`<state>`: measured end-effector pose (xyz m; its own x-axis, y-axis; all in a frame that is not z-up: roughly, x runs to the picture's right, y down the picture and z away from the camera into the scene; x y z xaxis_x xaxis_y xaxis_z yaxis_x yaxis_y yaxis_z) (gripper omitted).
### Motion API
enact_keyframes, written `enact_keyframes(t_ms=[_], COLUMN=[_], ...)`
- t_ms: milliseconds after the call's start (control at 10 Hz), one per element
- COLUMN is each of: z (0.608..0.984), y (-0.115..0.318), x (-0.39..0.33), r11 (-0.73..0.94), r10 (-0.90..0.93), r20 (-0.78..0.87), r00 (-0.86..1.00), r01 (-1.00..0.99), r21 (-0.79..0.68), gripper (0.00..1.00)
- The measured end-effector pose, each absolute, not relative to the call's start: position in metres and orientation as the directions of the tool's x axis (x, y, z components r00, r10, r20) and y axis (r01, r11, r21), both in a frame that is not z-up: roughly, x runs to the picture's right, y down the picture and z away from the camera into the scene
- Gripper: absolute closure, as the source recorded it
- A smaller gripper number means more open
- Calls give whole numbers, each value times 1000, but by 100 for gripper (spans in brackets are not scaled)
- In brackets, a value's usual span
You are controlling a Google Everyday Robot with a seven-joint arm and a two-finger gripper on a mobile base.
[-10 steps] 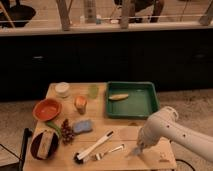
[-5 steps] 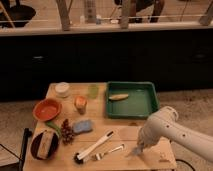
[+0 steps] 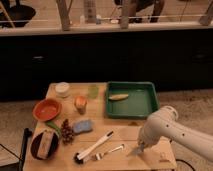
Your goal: Place towel in table surface
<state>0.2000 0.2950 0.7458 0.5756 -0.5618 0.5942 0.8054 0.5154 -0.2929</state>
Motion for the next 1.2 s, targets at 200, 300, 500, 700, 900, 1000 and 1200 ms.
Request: enact_keyframes(t_ms=[200, 300, 500, 700, 900, 1000, 1200], z=[746, 746, 747, 745, 743, 742, 742], y=[296, 297, 300, 301, 302, 302, 302], x=[200, 200, 200, 200, 197, 197, 197], r11=[513, 510, 505, 514, 517, 519, 518], r10=[-562, -563, -564, -571, -587, -593, -596], r20=[595, 598, 604, 605, 602, 600, 599], r00=[574, 571, 563, 556, 541, 537, 535], r01=[807, 809, 814, 816, 823, 825, 826], r21=[-294, -293, -287, -265, -235, -225, -221], gripper=[20, 20, 20, 20, 20, 20, 20])
